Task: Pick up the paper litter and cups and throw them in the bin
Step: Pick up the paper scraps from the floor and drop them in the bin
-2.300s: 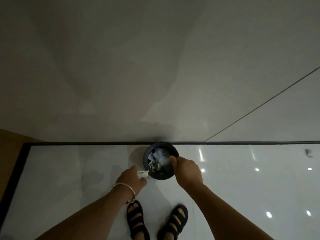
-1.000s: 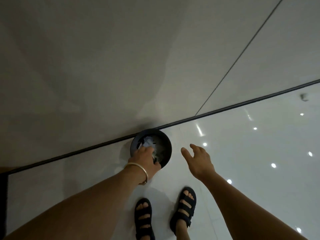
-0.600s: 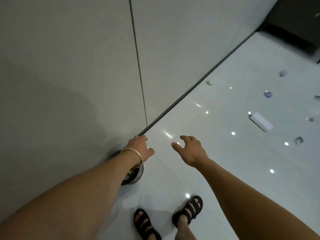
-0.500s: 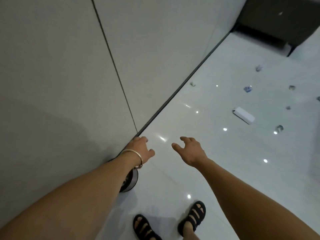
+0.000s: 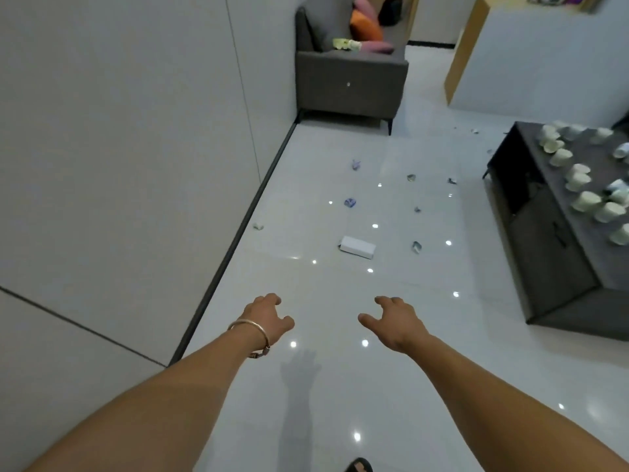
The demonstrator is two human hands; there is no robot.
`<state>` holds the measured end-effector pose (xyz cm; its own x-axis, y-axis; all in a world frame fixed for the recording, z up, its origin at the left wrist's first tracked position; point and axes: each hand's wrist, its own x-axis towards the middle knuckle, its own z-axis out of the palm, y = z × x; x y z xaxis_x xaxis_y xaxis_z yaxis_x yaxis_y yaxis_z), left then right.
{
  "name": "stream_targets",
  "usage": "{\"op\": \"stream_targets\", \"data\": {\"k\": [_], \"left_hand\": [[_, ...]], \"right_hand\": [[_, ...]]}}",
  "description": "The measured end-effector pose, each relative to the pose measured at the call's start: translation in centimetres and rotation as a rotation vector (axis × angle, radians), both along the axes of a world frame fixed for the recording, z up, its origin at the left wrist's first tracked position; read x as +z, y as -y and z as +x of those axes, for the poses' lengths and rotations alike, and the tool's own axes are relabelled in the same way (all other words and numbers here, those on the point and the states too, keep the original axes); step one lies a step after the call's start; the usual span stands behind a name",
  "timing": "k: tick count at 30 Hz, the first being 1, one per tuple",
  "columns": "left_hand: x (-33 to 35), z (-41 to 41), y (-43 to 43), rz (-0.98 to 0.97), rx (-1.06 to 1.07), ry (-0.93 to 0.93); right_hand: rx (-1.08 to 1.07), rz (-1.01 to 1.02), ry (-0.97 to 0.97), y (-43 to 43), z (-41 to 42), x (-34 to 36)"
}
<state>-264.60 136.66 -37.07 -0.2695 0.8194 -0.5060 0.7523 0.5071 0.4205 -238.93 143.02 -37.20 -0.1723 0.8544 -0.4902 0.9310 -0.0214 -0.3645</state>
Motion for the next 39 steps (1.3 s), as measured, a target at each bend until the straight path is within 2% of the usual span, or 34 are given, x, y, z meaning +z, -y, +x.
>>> {"op": "stream_targets", "data": {"k": [8, 23, 28, 39], "left_hand": [[-0.2, 8.7, -10.9, -0.028, -0.202, -0.024], [-1.2, 13.8, -39.3, 0.002, -0.456, -0.027], [-2.3, 15.0, -45.9, -0.046, -0.436, -0.020], [-4.3, 17.8, -59.6, -0.091, -0.227, -0.005]], "right_hand": [[-0.132, -0.001, -0.048, -7.6, 8.2, 0.6], [-0.344, -0.019, -0.024, -27.8, 13.5, 0.3], [-0.320, -0.074, -0.043, -34.4, 14.3, -1.3], [-0.112, -0.129, -0.007, -55.0, 17.7, -3.9]]}}
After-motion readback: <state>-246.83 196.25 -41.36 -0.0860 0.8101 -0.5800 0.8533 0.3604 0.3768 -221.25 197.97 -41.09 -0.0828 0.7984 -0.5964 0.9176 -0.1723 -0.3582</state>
